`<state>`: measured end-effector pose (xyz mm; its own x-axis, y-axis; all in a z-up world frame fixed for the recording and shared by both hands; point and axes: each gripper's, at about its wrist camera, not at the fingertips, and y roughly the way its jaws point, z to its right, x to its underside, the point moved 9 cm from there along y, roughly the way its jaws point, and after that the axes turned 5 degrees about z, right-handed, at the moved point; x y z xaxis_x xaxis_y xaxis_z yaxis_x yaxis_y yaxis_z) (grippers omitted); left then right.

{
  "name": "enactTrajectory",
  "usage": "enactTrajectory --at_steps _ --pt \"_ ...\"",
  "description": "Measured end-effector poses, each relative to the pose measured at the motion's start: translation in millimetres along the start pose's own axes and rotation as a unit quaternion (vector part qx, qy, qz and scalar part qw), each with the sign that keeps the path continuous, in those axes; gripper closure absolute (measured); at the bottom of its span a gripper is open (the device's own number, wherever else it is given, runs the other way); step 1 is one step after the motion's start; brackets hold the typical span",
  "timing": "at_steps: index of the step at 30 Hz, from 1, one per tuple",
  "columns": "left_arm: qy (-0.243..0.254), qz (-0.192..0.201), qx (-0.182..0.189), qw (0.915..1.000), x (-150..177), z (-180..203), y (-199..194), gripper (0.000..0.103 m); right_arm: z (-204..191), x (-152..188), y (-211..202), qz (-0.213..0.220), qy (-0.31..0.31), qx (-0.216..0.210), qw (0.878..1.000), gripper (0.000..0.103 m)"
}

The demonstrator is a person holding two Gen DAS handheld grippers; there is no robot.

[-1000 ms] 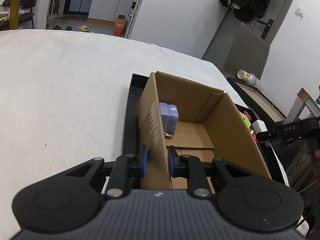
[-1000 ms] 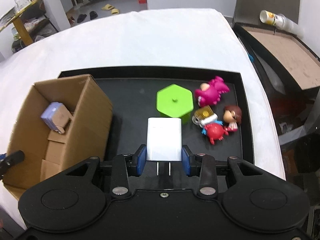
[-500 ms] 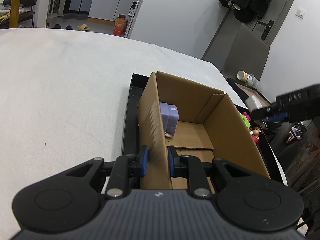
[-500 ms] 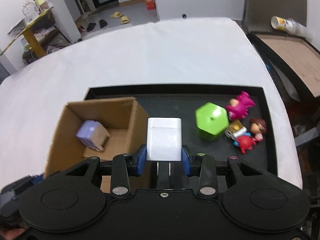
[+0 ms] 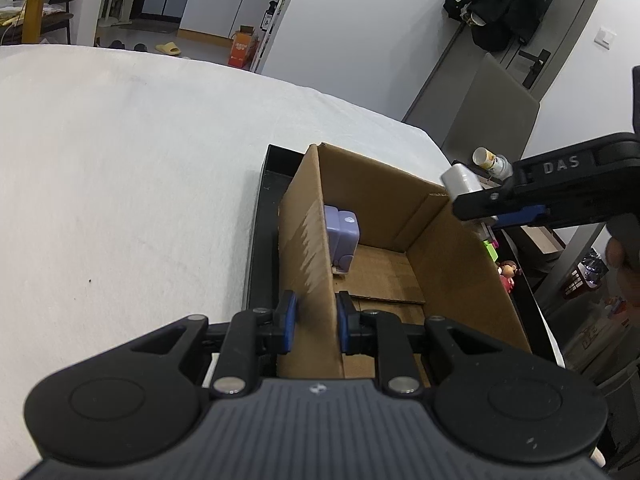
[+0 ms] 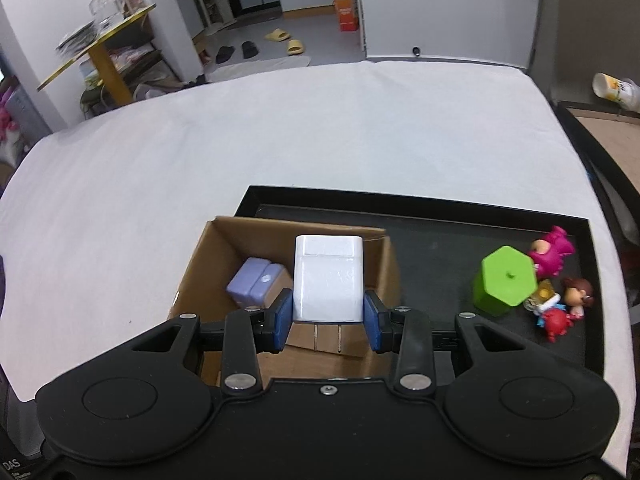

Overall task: Organize rigid objects
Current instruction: 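Lift the white charger and carry it over the box with the right gripper, then lower the white charger into the box and open the right gripper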

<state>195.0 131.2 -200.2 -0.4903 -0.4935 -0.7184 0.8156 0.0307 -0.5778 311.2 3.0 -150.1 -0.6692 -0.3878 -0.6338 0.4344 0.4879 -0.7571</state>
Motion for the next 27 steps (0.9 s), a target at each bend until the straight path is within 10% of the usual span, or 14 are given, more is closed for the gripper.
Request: enactTrajectory --at_steps 27 --pt "-0.017 -0.007 0.015 0.9997 0.6 -8.1 0.2 0.081 2.4 1.1 34.7 -0.028 0.027 -0.016 0.999 0.061"
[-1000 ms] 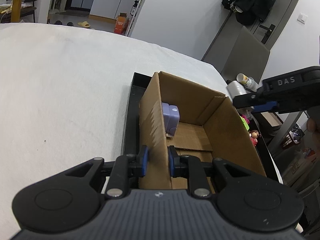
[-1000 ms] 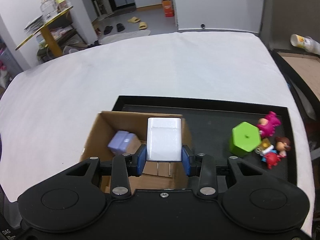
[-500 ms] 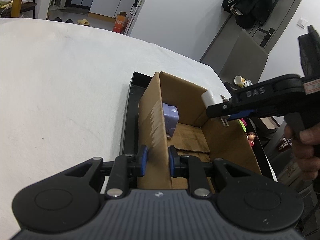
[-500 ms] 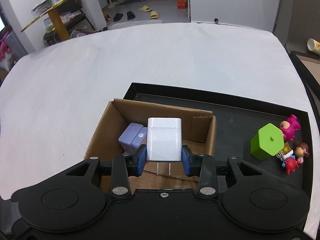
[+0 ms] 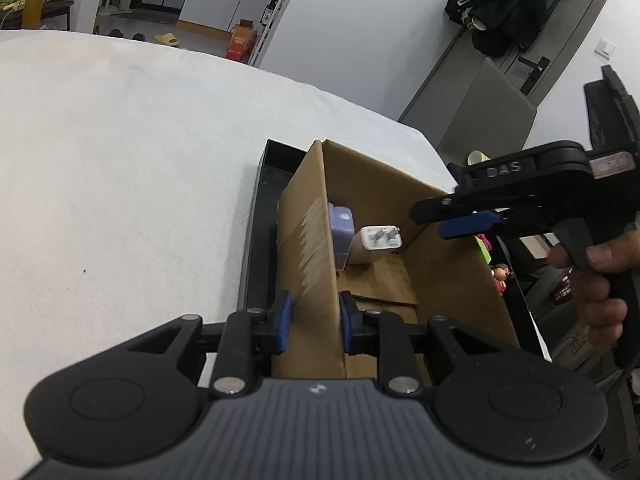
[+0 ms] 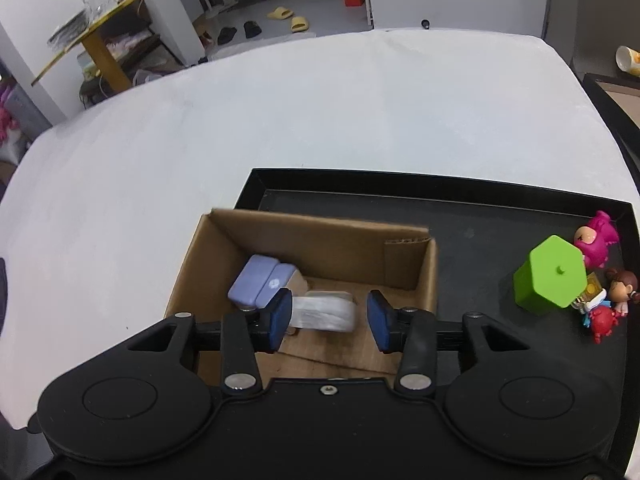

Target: Organize rigid objects

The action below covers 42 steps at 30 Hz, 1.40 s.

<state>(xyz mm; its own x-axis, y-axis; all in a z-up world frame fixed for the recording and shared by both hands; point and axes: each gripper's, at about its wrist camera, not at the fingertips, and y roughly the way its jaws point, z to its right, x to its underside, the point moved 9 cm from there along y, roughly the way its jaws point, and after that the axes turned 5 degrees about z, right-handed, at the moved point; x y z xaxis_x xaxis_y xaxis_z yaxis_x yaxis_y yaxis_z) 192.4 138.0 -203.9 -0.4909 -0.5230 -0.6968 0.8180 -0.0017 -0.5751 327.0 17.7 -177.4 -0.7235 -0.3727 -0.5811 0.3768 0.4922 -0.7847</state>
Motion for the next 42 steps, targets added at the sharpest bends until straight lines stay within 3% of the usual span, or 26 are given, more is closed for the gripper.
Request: enactTrajectory --at_steps 9,21,42 --pt "0.01 0.0 -0.008 0.9999 -1.2 3.3 1.1 0.081 8.3 9.8 -17.2 0.0 -0.007 -0.012 1.0 0.061" --pt "0.019 -0.002 -0.018 0.9997 0.3 8.5 2.9 0.081 23.6 -1.2 -42.6 0.034 -0.01 -0.025 0.999 0.061" --pt "0.017 -0.006 -0.022 0.9996 1.0 10.8 5.6 0.081 137.7 26.1 -38.8 0.04 -0.006 0.074 0.996 0.061"
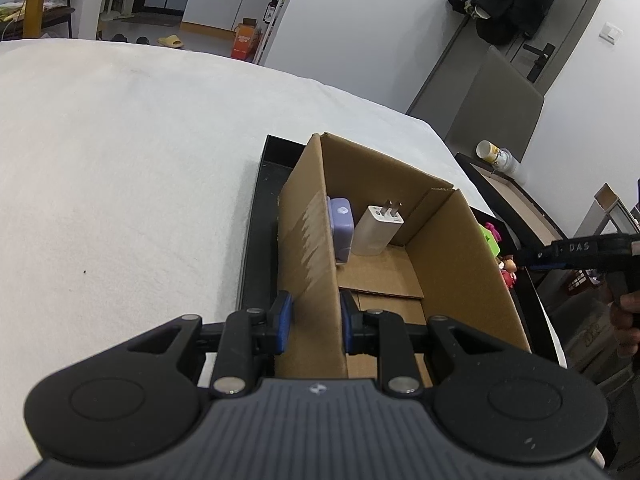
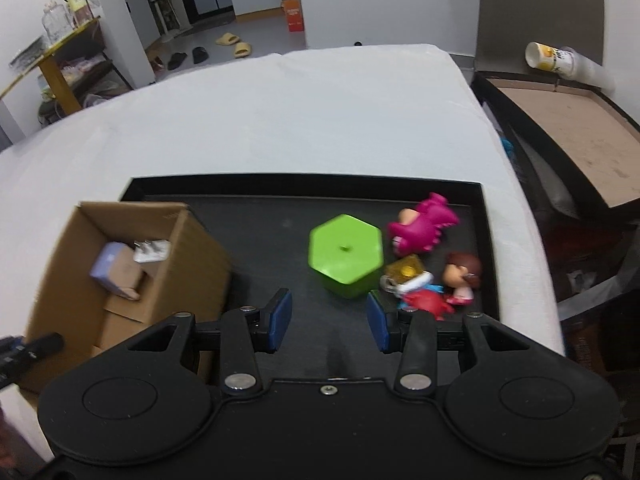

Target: Organize rigid objects

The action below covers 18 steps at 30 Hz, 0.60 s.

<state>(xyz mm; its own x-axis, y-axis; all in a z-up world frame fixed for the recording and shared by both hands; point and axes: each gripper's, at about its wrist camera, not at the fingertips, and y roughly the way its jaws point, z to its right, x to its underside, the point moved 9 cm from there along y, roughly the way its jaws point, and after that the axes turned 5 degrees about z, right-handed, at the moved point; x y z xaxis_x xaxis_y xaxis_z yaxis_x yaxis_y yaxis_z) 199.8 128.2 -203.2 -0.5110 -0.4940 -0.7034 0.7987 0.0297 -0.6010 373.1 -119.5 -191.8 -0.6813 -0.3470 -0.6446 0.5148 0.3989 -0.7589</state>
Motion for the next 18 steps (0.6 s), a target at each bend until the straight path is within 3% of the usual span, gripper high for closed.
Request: enactTrajectory --at_steps 18 --pt "-0.003 -0.008 0.006 0.9999 -0.2 -2.0 2.6 0.08 56.7 11.6 31.8 -0.015 -0.027 0.055 0.998 0.061"
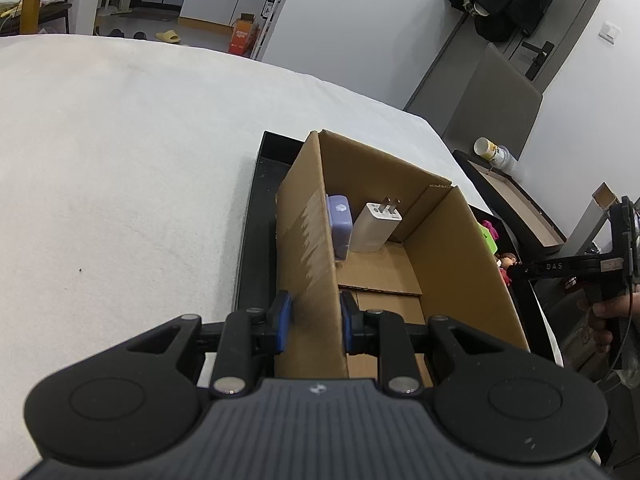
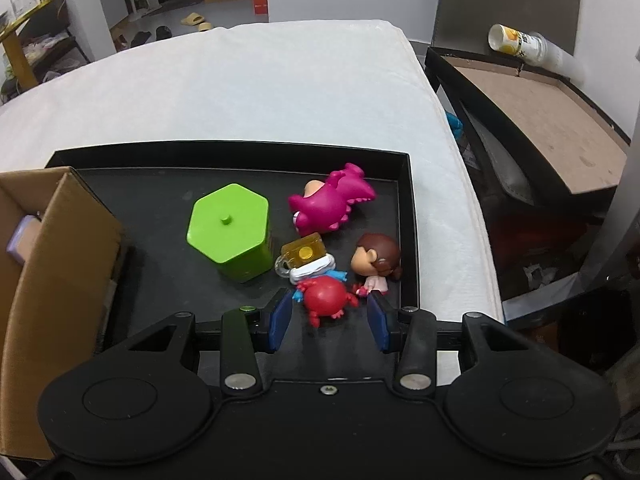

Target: Organize rigid objects

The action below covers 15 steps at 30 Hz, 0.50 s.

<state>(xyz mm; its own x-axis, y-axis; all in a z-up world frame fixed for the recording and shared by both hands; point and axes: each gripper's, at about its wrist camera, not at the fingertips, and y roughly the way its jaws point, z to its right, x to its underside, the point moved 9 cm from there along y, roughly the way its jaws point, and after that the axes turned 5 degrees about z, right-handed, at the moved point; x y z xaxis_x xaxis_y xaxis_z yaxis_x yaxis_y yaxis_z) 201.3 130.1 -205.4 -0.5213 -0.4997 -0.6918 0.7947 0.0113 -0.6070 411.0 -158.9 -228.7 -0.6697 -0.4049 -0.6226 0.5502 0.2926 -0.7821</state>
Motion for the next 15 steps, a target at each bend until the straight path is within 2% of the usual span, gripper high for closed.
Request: enactTrajectory --at_steps 11,13,15 --pt "-0.005 -0.001 0.005 1.0 -0.6 -1.4 0.6 0.08 -16.1 -3.0 23.1 -0.022 -0.057 -0.021 0.998 0.06" --pt "-0.006 -0.001 0.006 1.0 -0.4 -1.2 0.5 0.08 -17.2 -3.7 26.5 -0.026 -0.063 -0.016 0.998 0.058" --pt "-0.007 -0.002 0.007 0.9999 -0.2 -1.5 0.2 0.08 -21.7 -4.8 28.4 -0.026 -0.081 -0.018 0.996 0.047"
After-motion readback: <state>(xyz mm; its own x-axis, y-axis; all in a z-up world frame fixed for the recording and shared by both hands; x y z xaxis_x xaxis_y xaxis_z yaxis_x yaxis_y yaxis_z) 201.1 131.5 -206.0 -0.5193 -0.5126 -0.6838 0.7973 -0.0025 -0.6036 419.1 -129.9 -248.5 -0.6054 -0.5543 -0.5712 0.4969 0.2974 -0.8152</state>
